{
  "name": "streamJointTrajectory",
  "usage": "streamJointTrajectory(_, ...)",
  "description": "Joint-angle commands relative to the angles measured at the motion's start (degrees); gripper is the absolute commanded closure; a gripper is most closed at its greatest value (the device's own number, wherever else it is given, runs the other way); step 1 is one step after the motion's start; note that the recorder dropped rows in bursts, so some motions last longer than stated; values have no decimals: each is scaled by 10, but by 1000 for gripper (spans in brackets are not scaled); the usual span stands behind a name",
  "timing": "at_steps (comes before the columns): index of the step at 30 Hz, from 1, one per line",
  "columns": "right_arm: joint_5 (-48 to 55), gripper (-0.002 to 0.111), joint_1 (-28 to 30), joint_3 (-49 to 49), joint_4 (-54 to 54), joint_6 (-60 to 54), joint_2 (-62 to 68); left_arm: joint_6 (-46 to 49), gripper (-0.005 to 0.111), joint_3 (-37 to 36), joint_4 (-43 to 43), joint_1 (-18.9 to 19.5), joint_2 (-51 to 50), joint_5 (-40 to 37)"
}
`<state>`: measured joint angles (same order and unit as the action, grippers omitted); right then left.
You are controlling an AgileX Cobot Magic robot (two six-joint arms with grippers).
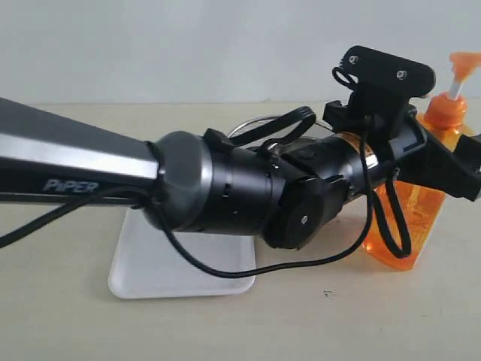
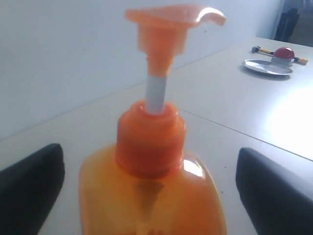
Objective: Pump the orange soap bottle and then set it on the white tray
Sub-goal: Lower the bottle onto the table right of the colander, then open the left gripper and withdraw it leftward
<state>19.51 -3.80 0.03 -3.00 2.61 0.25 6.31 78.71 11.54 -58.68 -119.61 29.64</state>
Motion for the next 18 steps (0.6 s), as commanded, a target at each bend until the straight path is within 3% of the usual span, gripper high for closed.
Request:
streamJointTrajectory(1,-5,108,4,0,0,0,-3,14,19,-80,17,-2,61,71)
streamJointTrajectory(11,-5,108,4,0,0,0,-3,70,19,-190,83,10,141,78)
streamJointTrajectory(14,-5,108,4,0,0,0,-3,92,19,-275,134,8,211,103)
streamJointTrajectory(18,-5,108,4,0,0,0,-3,80,19,-407,135,8,303,156)
